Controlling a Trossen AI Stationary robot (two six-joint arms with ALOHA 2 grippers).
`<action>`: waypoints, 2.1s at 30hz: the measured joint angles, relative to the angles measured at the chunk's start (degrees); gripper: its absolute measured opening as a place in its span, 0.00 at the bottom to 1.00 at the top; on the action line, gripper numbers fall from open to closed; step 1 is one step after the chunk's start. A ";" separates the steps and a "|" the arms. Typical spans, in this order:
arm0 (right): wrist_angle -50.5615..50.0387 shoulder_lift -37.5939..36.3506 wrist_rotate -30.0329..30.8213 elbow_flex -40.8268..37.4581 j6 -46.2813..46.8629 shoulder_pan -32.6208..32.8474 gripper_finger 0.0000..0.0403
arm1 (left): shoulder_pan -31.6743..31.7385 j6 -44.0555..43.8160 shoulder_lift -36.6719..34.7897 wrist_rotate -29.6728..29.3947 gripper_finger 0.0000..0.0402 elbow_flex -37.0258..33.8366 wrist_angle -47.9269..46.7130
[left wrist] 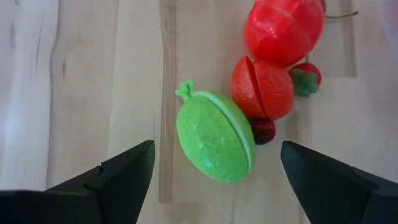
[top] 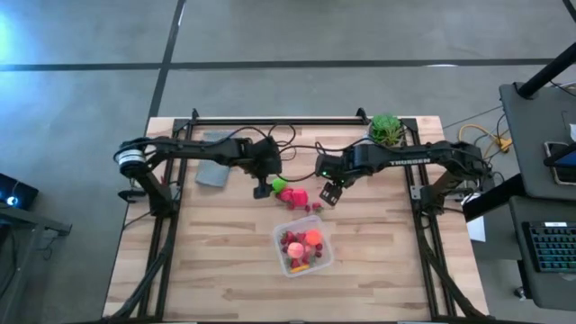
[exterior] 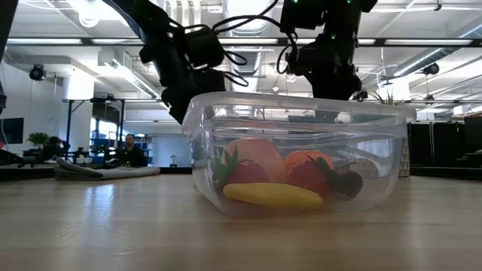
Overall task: Pick and placing Produce into tupperware
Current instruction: Put the green melon into the transparent bin
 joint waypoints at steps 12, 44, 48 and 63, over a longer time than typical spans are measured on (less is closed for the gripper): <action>3.76 -0.04 0.00 -2.98 3.52 -0.16 0.56 | 0.00 -0.16 3.52 -0.07 0.83 0.46 -0.87; 4.72 -0.04 0.02 -3.94 4.95 -0.28 0.56 | 0.00 -1.76 8.86 -2.48 0.83 0.54 3.75; 4.70 -0.04 0.02 -3.94 4.94 -0.37 0.56 | 0.00 -1.73 8.86 -3.49 0.83 0.60 3.69; 4.70 -0.04 0.04 -3.94 4.73 -0.37 0.56 | 0.00 -1.67 8.82 -4.12 0.83 0.41 3.66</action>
